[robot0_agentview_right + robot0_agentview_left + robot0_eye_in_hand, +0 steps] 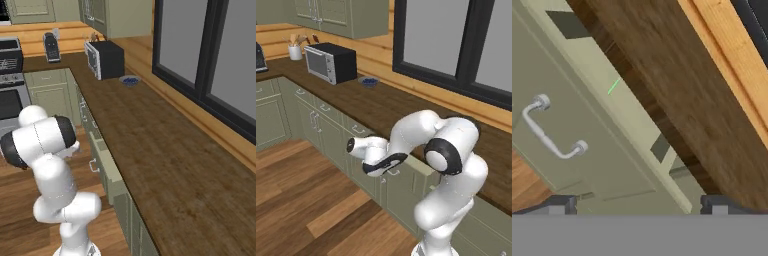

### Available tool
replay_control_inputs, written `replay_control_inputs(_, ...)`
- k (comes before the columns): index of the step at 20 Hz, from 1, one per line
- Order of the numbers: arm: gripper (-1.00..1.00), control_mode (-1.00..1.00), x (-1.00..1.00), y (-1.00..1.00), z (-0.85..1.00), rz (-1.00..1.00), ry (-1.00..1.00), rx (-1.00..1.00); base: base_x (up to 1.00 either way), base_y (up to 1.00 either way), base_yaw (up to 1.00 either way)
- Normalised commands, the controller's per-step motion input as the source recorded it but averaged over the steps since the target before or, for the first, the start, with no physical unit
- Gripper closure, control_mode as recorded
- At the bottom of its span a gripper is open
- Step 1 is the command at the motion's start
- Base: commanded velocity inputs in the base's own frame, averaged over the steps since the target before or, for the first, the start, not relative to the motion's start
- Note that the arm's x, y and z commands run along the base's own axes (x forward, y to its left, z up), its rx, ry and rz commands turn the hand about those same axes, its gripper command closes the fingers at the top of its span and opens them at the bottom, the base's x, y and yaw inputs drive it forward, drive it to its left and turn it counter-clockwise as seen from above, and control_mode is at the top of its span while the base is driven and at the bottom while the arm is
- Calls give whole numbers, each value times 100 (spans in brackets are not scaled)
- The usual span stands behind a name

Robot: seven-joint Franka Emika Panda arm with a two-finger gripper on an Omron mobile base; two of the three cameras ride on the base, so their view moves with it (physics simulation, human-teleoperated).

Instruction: Take a straw from the drawer in front and place it inside the glass cup on the dining counter.

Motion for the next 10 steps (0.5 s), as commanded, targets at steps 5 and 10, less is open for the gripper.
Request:
replay_control_inputs(5, -100, -100, 0, -3, 64, 0, -2, 28, 0, 0, 0)
replay_control_inputs(10, -100, -100, 33, -14, 13, 0, 0, 24, 0, 0, 0)
